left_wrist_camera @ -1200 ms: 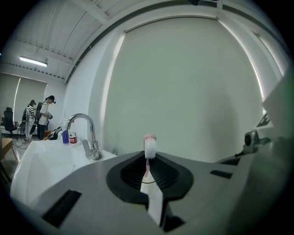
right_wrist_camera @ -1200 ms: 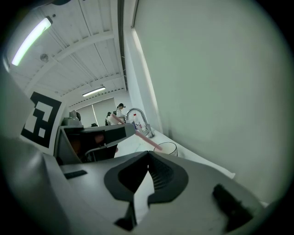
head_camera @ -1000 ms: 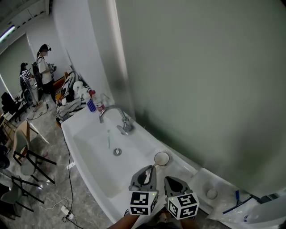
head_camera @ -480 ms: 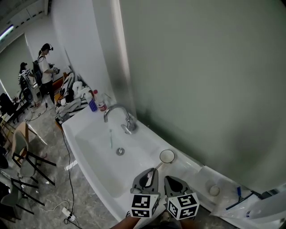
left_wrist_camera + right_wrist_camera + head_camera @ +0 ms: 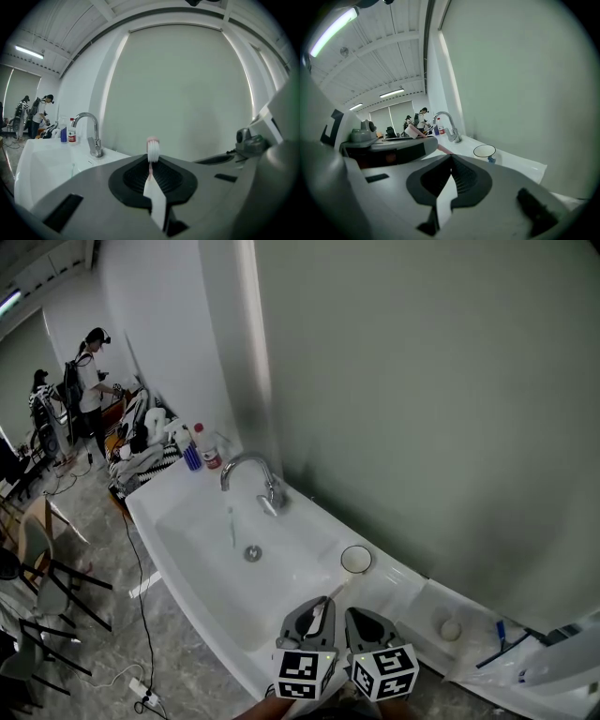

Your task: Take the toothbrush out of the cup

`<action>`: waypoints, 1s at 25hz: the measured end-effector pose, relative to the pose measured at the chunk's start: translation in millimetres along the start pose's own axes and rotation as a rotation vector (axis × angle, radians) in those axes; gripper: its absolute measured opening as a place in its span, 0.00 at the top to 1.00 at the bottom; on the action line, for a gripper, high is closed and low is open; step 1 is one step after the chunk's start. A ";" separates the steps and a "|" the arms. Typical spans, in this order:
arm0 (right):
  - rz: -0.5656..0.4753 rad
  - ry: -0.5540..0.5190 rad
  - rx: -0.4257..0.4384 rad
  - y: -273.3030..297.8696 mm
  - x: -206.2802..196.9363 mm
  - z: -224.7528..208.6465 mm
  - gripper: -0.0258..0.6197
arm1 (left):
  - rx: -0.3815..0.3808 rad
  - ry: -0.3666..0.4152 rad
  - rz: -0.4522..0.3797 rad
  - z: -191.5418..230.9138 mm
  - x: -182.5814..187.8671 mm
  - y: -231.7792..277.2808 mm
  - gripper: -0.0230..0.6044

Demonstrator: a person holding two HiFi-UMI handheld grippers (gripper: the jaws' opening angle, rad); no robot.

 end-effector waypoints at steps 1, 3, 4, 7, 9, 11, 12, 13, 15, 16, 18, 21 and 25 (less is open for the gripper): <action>-0.002 -0.002 -0.003 -1.1 0.2 2.1 0.94 | -0.004 0.001 0.002 -0.2 -1.1 -2.3 0.92; -0.006 -0.006 -0.009 -2.4 0.8 6.6 0.94 | -0.010 0.002 0.005 1.1 -3.3 -6.8 0.92; -0.009 -0.007 -0.012 -2.5 1.3 8.7 0.94 | -0.011 0.002 0.006 2.5 -4.2 -8.8 0.92; -0.016 -0.010 -0.018 -2.8 1.8 14.1 0.94 | -0.016 0.004 0.011 5.3 -6.8 -14.4 0.92; -0.021 -0.010 -0.020 -3.4 2.4 17.1 0.94 | -0.020 0.006 0.014 5.6 -8.8 -18.1 0.92; -0.027 -0.010 -0.022 -4.2 3.4 20.7 0.94 | -0.023 0.009 0.017 6.2 -10.5 -22.4 0.92; -0.030 -0.011 -0.022 -4.7 3.8 23.0 0.94 | -0.024 0.012 0.018 6.7 -11.2 -24.9 0.92; -0.033 -0.012 -0.023 -5.3 3.9 25.3 0.94 | -0.025 0.014 0.019 7.2 -12.1 -27.6 0.92; -0.036 -0.012 -0.024 -6.8 3.3 29.6 0.94 | -0.028 0.017 0.021 7.7 -14.0 -32.7 0.92; -0.037 -0.010 -0.024 -7.4 3.2 31.6 0.94 | -0.029 0.019 0.023 8.0 -14.8 -34.8 0.92; -0.041 -0.005 -0.018 -7.7 2.8 35.9 0.94 | -0.032 0.023 0.027 9.1 -16.3 -38.5 0.92; -0.042 -0.013 -0.015 -8.6 2.3 42.5 0.94 | -0.035 0.027 0.031 10.7 -18.0 -44.2 0.92; -0.051 -0.025 -0.023 -11.4 3.5 48.4 0.94 | -0.038 0.029 0.028 11.7 -17.3 -49.2 0.92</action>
Point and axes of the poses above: the fingertips, and each gripper's own axes: y forward along the fingers, z to its left, x out of its top, the point moved 4 cm from there along -y, backward along the fingers, and after that the axes turned 5 degrees about -y, right-handed, at the moved point
